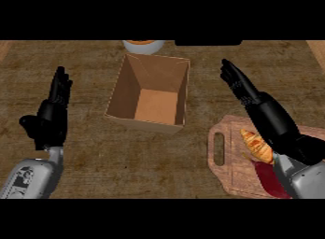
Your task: Pick the croissant from the cutting board and place it in the cardboard box
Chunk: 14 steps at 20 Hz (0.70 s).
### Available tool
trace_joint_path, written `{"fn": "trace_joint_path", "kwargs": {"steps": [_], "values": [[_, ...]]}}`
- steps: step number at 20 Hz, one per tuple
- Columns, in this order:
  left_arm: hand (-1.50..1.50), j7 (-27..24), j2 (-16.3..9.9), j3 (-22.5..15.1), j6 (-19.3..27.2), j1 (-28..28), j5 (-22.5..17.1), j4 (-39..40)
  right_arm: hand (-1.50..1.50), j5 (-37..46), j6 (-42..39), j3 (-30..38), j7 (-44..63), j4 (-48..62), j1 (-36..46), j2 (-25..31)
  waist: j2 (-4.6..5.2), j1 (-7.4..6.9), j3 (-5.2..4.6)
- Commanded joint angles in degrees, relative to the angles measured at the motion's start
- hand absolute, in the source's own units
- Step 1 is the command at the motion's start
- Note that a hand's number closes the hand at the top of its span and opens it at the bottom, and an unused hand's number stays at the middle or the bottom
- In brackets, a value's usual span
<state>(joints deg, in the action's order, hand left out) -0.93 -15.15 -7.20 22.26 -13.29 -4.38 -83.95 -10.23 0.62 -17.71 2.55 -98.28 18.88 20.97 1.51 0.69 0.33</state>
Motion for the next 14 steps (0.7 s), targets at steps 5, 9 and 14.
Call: {"fn": "trace_joint_path", "kwargs": {"steps": [5,9,14], "values": [[0.00,2.8,-11.1,2.1,-1.7,4.5,6.3,6.1,-1.50,-4.2,-26.4,-6.0,-7.1,4.8,-2.2,12.8,-0.39,-3.06,-0.06],[0.00,4.2,-10.5,0.1,-3.1,5.8,6.3,7.4,-1.50,17.6,-28.5,-9.1,-15.0,-3.3,8.0,25.0,-1.97,-3.99,-0.04],[0.00,4.7,-13.6,2.1,-5.1,5.9,5.5,7.1,-1.50,13.2,-35.1,-8.1,-39.6,13.7,-1.8,28.1,0.19,-3.47,0.35]]}}
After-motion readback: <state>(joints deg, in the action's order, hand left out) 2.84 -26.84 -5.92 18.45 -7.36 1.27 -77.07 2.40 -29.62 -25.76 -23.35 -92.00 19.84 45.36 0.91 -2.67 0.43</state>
